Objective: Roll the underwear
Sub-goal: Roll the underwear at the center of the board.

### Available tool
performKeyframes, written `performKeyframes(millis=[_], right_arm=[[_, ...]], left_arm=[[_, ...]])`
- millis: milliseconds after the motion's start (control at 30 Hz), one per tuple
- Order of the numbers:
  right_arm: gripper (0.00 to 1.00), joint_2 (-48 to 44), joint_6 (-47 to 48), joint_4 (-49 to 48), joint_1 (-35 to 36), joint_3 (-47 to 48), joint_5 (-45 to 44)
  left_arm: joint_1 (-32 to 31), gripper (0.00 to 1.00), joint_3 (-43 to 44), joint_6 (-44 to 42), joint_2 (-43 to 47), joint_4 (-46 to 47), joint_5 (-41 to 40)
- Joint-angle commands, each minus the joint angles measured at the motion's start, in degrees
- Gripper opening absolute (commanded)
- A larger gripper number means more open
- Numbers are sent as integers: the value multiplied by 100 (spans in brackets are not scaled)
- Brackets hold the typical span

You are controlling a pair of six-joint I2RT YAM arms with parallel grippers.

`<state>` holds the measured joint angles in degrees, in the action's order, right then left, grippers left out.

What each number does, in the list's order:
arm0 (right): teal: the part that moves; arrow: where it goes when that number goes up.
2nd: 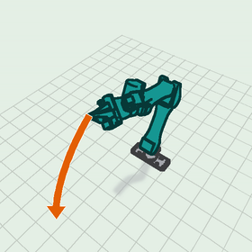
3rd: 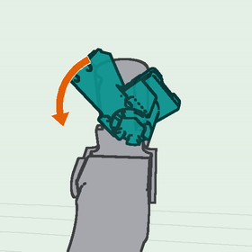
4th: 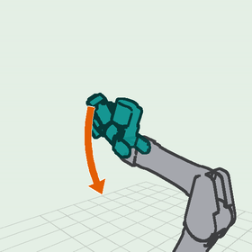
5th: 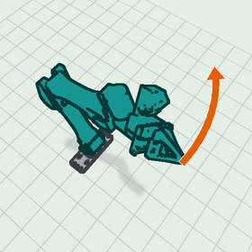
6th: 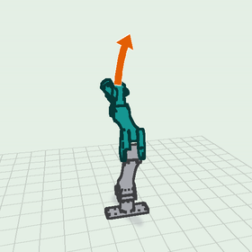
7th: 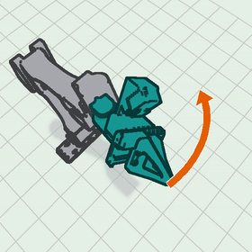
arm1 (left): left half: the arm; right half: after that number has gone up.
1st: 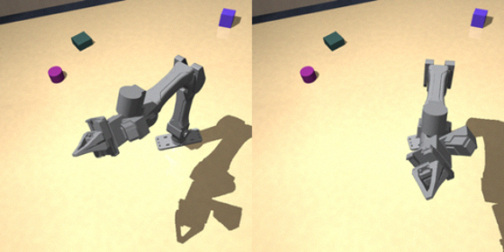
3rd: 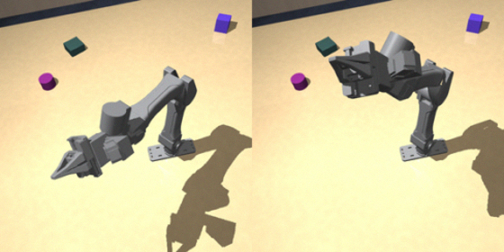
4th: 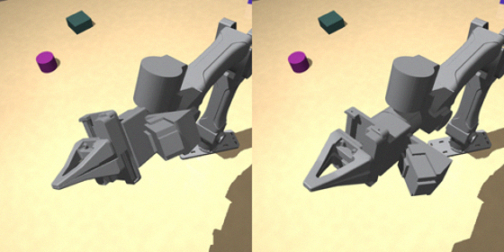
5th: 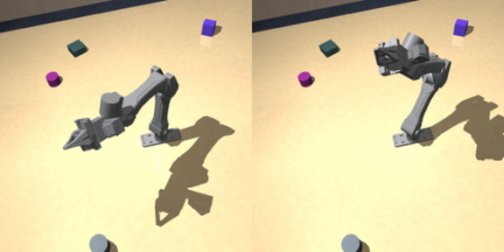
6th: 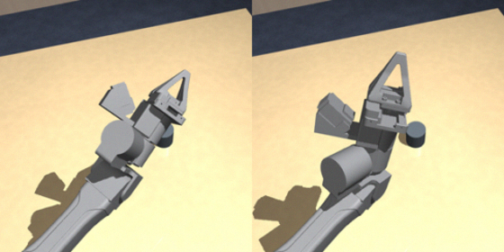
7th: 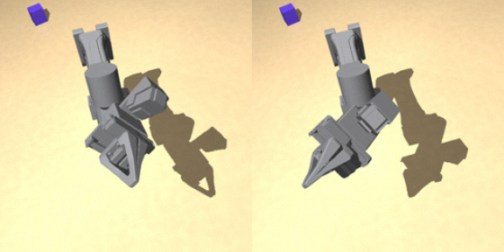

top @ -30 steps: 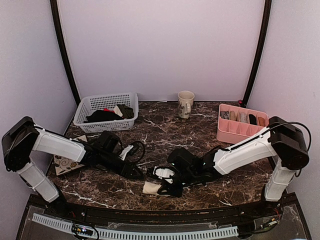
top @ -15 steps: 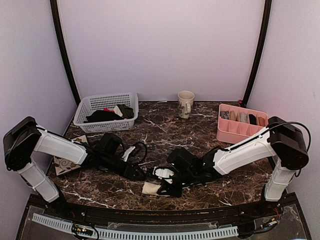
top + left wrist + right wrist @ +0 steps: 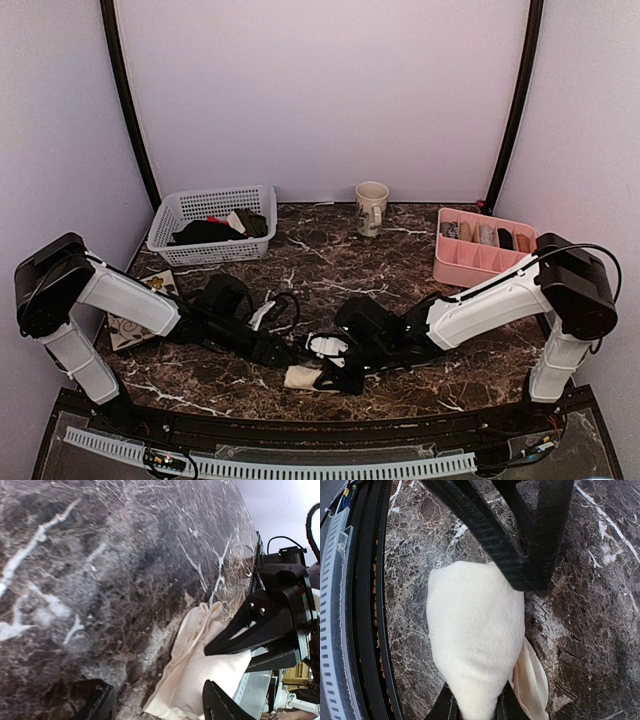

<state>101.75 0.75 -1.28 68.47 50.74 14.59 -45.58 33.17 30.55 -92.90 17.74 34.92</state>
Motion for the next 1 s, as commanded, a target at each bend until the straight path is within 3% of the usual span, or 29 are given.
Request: performKeyframes(millis=[0,133,233,300,333,500,700,967], right_arm=[[0,434,-102,896,27,-204,-279],[0,502,-102,960,30,-127,-367],[0,506,-118,988,28,-117,-432],[0,472,-128,1003,33,-117,-493],[1,437,-128,1007,34,-117,-523],[25,160,-109,1079,41,-121,-876],[50,-271,296,1212,349,-79,-1508],[53,-182,825,1344,947,377,-2262]], left_arm=[[-124,62,-93,48,-90,99,359],[-267,60,-18,25,-200,72,437],[-297,52,19,109,-294,190,534],[-310,41,62,133,-371,199,600],[-311,31,86,138,-417,185,652],[-311,0,237,220,-627,-260,703],[-311,0,445,392,-1007,-802,710],[-311,0,716,447,-1355,-1048,1045]])
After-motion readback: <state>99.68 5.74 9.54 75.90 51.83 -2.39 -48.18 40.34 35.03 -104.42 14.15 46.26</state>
